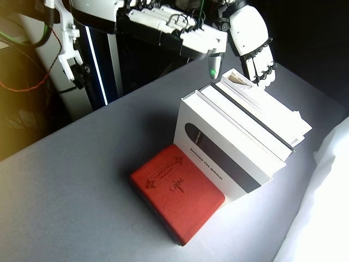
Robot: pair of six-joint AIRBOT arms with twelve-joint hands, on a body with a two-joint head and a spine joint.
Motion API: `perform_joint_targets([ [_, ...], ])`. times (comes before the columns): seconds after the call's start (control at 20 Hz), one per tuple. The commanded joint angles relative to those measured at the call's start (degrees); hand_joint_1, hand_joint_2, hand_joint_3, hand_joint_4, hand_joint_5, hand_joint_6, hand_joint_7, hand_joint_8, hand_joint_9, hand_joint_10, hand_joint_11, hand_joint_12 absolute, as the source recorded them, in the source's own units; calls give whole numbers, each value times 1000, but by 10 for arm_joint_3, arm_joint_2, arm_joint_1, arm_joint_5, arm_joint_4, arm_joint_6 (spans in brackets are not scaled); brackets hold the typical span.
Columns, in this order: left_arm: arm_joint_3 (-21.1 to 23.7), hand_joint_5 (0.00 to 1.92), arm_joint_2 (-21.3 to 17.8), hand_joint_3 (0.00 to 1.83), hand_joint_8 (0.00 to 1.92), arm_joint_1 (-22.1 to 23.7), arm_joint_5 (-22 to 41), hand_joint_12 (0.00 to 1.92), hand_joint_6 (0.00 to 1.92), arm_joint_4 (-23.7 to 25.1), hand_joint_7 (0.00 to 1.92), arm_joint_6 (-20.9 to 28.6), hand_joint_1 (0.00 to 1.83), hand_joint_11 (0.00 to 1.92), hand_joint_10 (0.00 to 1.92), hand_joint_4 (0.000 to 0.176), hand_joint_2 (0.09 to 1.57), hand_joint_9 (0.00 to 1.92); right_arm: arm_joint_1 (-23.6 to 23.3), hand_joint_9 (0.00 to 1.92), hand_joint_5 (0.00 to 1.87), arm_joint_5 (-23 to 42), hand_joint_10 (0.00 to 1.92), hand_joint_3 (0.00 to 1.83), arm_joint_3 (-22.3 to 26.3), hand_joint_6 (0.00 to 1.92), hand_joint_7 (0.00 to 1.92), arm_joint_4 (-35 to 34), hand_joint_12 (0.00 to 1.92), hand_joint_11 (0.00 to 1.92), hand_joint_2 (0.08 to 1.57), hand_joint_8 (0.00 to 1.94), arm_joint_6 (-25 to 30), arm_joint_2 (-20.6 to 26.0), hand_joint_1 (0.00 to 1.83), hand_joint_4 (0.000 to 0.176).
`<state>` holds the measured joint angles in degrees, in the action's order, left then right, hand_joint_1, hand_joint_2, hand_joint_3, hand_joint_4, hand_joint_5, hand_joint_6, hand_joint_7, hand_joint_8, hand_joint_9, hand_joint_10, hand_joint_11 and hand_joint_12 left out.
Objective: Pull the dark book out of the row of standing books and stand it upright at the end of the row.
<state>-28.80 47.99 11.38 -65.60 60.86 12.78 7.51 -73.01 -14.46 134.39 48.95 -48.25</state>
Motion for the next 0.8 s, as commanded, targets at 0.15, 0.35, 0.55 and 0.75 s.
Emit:
perform_joint_targets([
  [0.15, 0, 102, -8, 2, 0, 6, -2, 45, 1, 54, 49, -4, 0, 3, 0, 0, 1183, 15, -6, 0, 20, -75, 0, 1, -3, 2, 0, 54, 0, 0, 1107, 0, -23, -4, 0, 0],
  [0.35, 0, 120, -8, 2, 7, 5, -2, 53, 8, 55, 66, -6, 0, 19, 7, 0, 1183, 33, -10, 0, 17, -78, 0, 2, -20, 0, 0, 35, 0, 0, 1110, 0, -32, -19, 0, 0],
  [0.55, 0, 124, -8, 1, 9, 5, -2, 60, 7, 56, 77, -7, 0, 30, 8, 0, 1180, 42, -16, 0, 23, -70, 0, 1, -38, 9, 0, 24, 0, 0, 1107, 0, -32, -27, 0, 0],
  [0.75, 0, 108, -8, 0, 3, 5, -2, 61, 0, 56, 72, -7, 0, 27, 7, 0, 1176, 47, -20, 0, 48, -63, 0, 4, -50, 16, 17, 10, 0, 0, 1116, 6, -36, -35, 0, 0],
])
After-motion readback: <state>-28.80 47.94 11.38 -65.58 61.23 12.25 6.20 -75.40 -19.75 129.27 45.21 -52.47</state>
